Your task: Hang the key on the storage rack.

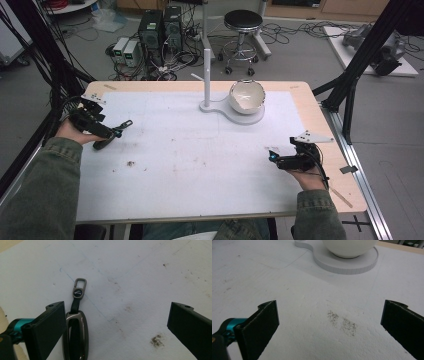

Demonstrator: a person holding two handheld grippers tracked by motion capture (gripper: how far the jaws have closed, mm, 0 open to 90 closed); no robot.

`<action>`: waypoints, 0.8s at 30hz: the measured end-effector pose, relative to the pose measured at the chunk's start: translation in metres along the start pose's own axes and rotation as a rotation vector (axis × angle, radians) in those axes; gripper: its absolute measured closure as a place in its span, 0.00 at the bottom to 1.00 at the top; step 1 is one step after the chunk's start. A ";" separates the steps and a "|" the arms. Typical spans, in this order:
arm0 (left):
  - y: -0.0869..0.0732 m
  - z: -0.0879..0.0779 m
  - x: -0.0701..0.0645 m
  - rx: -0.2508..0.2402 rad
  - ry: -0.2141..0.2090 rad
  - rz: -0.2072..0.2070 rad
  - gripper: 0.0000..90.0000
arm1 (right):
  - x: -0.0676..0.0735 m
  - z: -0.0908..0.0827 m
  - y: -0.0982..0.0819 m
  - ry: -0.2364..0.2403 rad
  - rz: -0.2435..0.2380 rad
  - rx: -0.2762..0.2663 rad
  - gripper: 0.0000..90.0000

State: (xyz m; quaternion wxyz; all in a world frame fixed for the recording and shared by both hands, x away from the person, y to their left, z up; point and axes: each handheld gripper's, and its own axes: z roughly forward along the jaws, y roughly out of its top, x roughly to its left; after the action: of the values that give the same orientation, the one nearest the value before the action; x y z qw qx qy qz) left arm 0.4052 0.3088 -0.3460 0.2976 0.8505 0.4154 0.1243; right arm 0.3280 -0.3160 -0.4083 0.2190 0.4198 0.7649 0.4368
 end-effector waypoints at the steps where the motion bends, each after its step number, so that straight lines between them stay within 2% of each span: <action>1: 0.001 0.001 0.001 0.005 -0.003 0.000 0.03 | 0.000 0.000 0.000 -0.001 0.006 0.005 0.01; 7: 0.005 0.008 0.014 0.002 0.004 -0.003 0.03 | 0.000 -0.001 -0.002 -0.006 0.005 0.005 0.01; 11: 0.006 0.016 0.022 0.028 0.014 -0.008 0.03 | 0.002 -0.001 -0.002 -0.003 -0.004 0.011 0.01; 14: 0.008 0.022 0.026 0.040 0.007 -0.015 0.03 | 0.002 0.002 -0.002 -0.002 -0.013 0.013 0.01; 19: 0.009 0.032 0.033 0.064 -0.008 -0.003 0.03 | 0.002 0.004 -0.002 0.004 -0.009 0.024 0.01; 24: 0.007 0.043 0.043 0.083 -0.007 -0.028 0.05 | 0.001 0.005 -0.003 0.002 -0.010 0.025 0.01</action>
State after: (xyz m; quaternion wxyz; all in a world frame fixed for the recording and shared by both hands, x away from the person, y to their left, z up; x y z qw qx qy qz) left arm 0.4565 0.3220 -0.3779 0.2652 0.8567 0.4311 0.0997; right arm 0.3295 -0.3139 -0.4131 0.2151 0.4182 0.7726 0.4265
